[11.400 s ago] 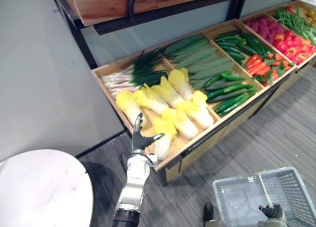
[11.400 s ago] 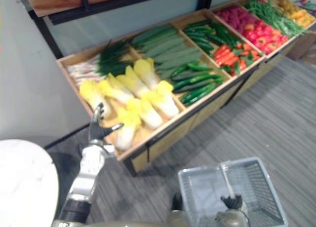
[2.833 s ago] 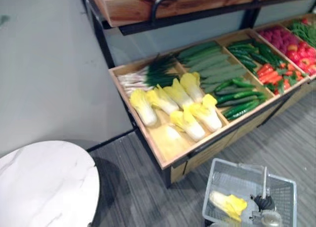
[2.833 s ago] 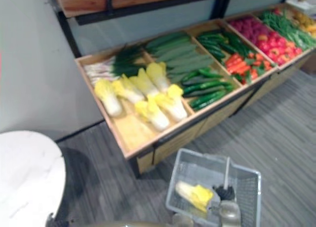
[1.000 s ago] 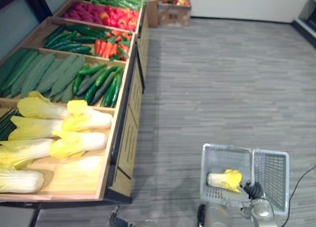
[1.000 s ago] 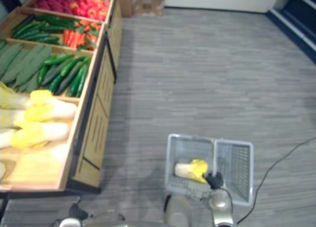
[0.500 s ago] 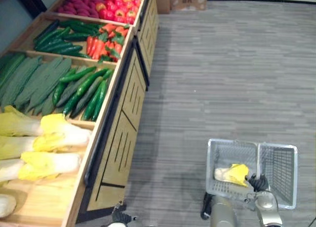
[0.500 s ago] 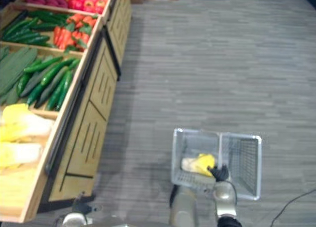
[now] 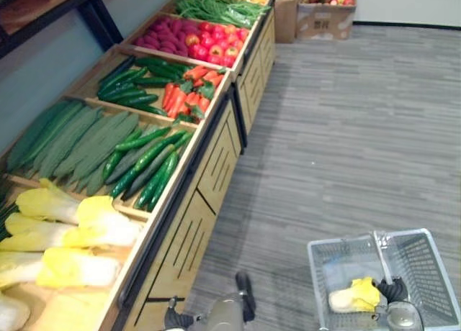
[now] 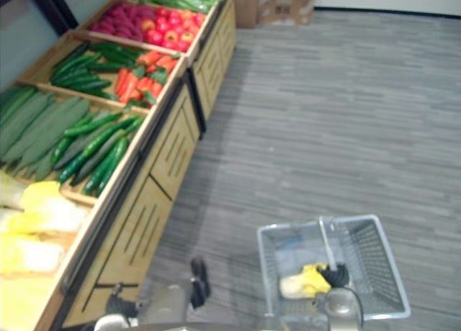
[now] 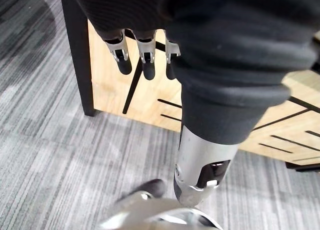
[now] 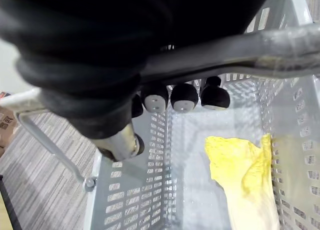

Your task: Pick vegetable in the basket

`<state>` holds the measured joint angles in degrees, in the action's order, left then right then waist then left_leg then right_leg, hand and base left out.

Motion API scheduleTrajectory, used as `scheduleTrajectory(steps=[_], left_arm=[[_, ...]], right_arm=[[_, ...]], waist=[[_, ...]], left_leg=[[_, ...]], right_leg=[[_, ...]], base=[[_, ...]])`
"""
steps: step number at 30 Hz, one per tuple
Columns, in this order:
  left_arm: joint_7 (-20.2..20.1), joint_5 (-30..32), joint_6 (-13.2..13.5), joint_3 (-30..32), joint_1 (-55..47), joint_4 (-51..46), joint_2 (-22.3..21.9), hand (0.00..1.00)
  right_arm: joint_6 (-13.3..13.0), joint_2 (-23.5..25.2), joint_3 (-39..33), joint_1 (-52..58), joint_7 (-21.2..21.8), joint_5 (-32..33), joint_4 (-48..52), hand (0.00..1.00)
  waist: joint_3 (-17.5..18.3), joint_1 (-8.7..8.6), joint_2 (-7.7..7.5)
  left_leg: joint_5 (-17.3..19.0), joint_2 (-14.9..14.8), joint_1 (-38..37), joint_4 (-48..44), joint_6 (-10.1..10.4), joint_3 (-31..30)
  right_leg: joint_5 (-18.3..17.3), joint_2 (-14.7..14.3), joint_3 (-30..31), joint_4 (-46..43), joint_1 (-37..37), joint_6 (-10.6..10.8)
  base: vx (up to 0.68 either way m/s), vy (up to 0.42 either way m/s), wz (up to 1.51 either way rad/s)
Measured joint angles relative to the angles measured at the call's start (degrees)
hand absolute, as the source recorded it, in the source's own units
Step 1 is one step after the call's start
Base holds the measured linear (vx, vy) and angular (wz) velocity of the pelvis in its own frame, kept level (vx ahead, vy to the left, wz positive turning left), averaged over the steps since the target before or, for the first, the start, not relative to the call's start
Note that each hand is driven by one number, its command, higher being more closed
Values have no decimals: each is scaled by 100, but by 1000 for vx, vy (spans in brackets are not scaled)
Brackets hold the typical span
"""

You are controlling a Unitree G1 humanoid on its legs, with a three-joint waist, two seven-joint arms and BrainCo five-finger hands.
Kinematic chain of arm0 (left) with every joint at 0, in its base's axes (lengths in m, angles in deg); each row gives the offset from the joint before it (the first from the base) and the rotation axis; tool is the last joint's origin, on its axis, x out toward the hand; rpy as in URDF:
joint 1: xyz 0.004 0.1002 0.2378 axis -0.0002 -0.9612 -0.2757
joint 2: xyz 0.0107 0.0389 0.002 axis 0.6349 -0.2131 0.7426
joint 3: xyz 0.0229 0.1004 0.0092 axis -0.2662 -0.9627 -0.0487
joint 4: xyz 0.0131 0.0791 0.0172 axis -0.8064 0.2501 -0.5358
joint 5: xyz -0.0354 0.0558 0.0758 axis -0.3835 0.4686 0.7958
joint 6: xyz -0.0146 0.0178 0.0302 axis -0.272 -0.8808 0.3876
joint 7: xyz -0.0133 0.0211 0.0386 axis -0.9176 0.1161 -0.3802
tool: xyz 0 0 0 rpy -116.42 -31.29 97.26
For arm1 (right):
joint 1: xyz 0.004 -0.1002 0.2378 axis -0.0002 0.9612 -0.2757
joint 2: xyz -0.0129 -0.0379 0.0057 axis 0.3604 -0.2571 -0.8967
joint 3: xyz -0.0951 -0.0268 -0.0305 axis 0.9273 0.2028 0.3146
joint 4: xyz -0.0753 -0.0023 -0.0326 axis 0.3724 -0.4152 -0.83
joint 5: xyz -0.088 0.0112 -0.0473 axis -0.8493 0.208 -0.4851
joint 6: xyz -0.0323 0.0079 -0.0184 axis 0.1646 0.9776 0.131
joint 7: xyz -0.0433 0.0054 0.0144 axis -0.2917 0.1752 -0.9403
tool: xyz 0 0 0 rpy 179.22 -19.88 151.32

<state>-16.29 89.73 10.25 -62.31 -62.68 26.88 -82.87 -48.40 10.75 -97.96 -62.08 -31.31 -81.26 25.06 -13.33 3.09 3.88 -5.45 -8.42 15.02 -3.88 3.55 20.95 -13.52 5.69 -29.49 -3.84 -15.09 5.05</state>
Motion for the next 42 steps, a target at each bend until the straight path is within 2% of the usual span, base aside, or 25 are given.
scheduleTrajectory(steps=[1, 2, 4, 6, 8, 10, 11, 12, 14, 15, 17, 19, 20, 22, 24, 26, 27, 28, 29, 30, 35, 36, 38, 39, 42], left_arm=[[-5, 20, -45, 117, -6, 109, 22, 0], [-2, 25, -90, 169, 18, 126, 38, 0], [-5, 51, -119, 184, 96, 127, 47, 0], [-8, 74, -130, 247, 96, 174, 42, 0], [-2, 74, -145, 291, 72, 168, 36, 0], [5, 74, -186, 279, 4, 146, 83, 0], [7, 74, -192, 269, -18, 107, 101, 0], [17, 65, -197, 178, -41, 31, 153, 0], [23, 64, -197, 17, -38, -86, 208, 0], [30, 66, -196, -65, -38, -174, 204, 0], [39, 61, -193, -97, -11, -217, 220, 0], [51, 62, -196, -97, 27, -219, 210, 0], [52, 62, -194, -95, 73, -215, 209, 0], [52, 62, -194, -96, 102, -206, 209, 0], [52, 68, -195, -76, 108, -100, 210, 0], [51, 71, -194, -40, 115, 6, 277, 0], [50, 75, -201, -26, 154, 163, 307, 0], [32, 75, -198, -43, 227, 310, 135, 0], [29, 75, -195, -43, 241, 318, 52, 0], [27, 70, -179, -38, 241, 327, -46, 0], [49, -39, -177, 13, 269, 400, -97, 0], [59, -71, -162, 89, 260, 359, -134, 0], [62, -156, -162, 184, 179, 281, -147, 0], [62, -209, -144, 185, 171, 264, -146, 0], [44, -203, -107, 166, 186, 133, -153, 0]], right_arm=[[47, 78, 61, -44, 11, -9, -53, 100], [76, 106, 151, -39, 18, -37, -44, 100], [71, 97, 501, -233, 62, -207, -27, 100], [64, 102, 706, -348, 150, -210, -36, 100], [48, 122, 729, -408, 159, -214, -41, 100], [6, 124, 907, -439, 164, -221, -46, 100], [-2, 131, 976, -438, 172, -221, -51, 100], [-16, 183, 1023, -419, 183, -220, -73, 100], [-37, 254, 1020, -417, 178, -203, -131, 100], [-101, 251, 945, -442, 154, -198, -72, 100], [-115, 227, 920, -444, 148, -207, 83, 100], [-129, 232, 921, -445, 151, -207, 92, 100], [-129, 248, 921, -454, 155, -207, 91, 100], [-129, 250, 906, -448, 154, -206, 94, 100], [-124, 298, 878, -461, 159, -210, 95, 100], [-110, 388, 786, -453, 161, -213, 97, 100], [-96, 378, 664, -421, 168, -213, 91, 100], [-66, 292, 446, -454, 152, -212, 126, 100], [-37, 232, 403, -458, 140, -212, 147, 100], [2, 109, 420, -493, 144, -216, 151, 100], [20, 68, 486, -380, 152, -221, 17, 100], [126, 76, 494, -267, 156, -213, -11, 100], [147, 77, 499, -193, 158, -213, -9, 100], [146, 47, 509, -165, 149, -214, -4, 100], [153, -123, 489, -165, 144, -215, -3, 100]], waist=[[8, 86, -56], [51, 65, -171], [38, 95, -471], [74, 147, -623], [70, 230, -655], [178, 218, -748], [185, 209, -800], [184, 184, -859], [180, 138, -864], [170, 68, -840], [203, -35, -785], [209, -72, -780], [206, -72, -746], [211, -72, -721], [197, -62, -698], [212, -57, -739], [215, -53, -649], [240, -92, -397], [261, -77, -280], [253, -73, -169], [299, -143, -102], [296, -118, -101], [289, -116, -130], [286, -112, -151], [289, -108, -156]], left_leg=[[-67, 89, -49, -132, -451, 30], [31, 183, -49, -176, -383, 22], [332, 451, -21, -372, -529, 59], [582, 619, -168, -549, -689, 148], [824, 677, -378, -631, -679, 201], [1189, 807, -662, -612, -622, 186], [1262, 849, -752, -592, -638, 166], [1340, 922, -1004, -465, -661, 32], [1392, 933, -1396, -284, -702, -183], [1406, 929, -1697, -109, -702, -327], [1439, 926, -2009, 74, -679, -565], [1453, 839, -2253, 61, -580, -749], [1503, 713, -2324, 18, -491, -775], [1608, 570, -2358, -32, -324, -824], [1842, 365, -2411, -196, 28, -1072], [2068, 232, -2421, -337, 315, -1232], [2232, 36, -2434, -426, 510, -1362], [2253, -272, -2449, -419, 542, -1416], [2192, -365, -2468, -411, 532, -1377], [1868, -486, -2534, -403, 739, -1375], [946, -744, -1824, -1684, 629, -1680], [302, -1005, -1489, -2372, 465, -1324], [-161, -1202, -1408, -2635, 310, -949], [-110, -1339, -1331, -2960, 259, -558], [688, -1260, -858, -3575, 289, 90]], right_leg=[[-67, 35, 95, 50, -144, 90], [-44, 115, 122, 83, -148, 79], [98, 427, 446, -12, -127, 130], [166, 725, 759, -439, -107, 252], [219, 941, 929, -1252, 121, 347], [796, 1407, 1335, -3232, 927, 909], [1129, 1495, 1454, -3669, 1143, 936], [1768, 1644, 1616, -4489, 1504, 984], [1473, 1668, 1603, -5615, 2003, 530], [1095, 1619, 1486, -5932, 2244, 300], [579, 1592, 1165, -5723, 2569, 89], [314, 1526, 885, -4608, 2667, 10], [356, 1385, 871, -3251, 2699, 63], [488, 1271, 1065, -2001, 2789, 201], [1042, 1219, 1538, -587, 2833, 342], [1196, 1252, 1826, -204, 2778, 425], [1748, 1121, 1806, -448, 2787, 511], [1679, 942, 1677, -1048, 2931, 368], [1473, 903, 1629, -1313, 3014, 330], [1166, 862, 1589, -1675, 3090, 220], [556, 890, 956, -1887, 2628, 33], [514, 830, 686, -1641, 2180, -62], [495, 758, 534, -1388, 1828, -102], [489, 737, 409, -1157, 1560, -130], [589, 682, 149, -657, 1233, -179]], base=[[314, 124, -14], [374, 122, 6], [427, 157, 17], [324, 166, 1], [298, 179, -10], [289, 196, 5], [310, 170, 14], [412, 120, 32], [355, 61, 43], [259, -6, 61], [383, -72, 73], [315, -141, 65], [281, -194, 70], [290, -238, 57], [363, -397, 43], [354, -462, 41], [355, -462, 71], [433, -526, 68], [442, -489, 50], [359, -419, 13], [282, -364, 57], [364, -380, 53], [302, -288, 40], [213, -181, 35], [210, -166, 29]])
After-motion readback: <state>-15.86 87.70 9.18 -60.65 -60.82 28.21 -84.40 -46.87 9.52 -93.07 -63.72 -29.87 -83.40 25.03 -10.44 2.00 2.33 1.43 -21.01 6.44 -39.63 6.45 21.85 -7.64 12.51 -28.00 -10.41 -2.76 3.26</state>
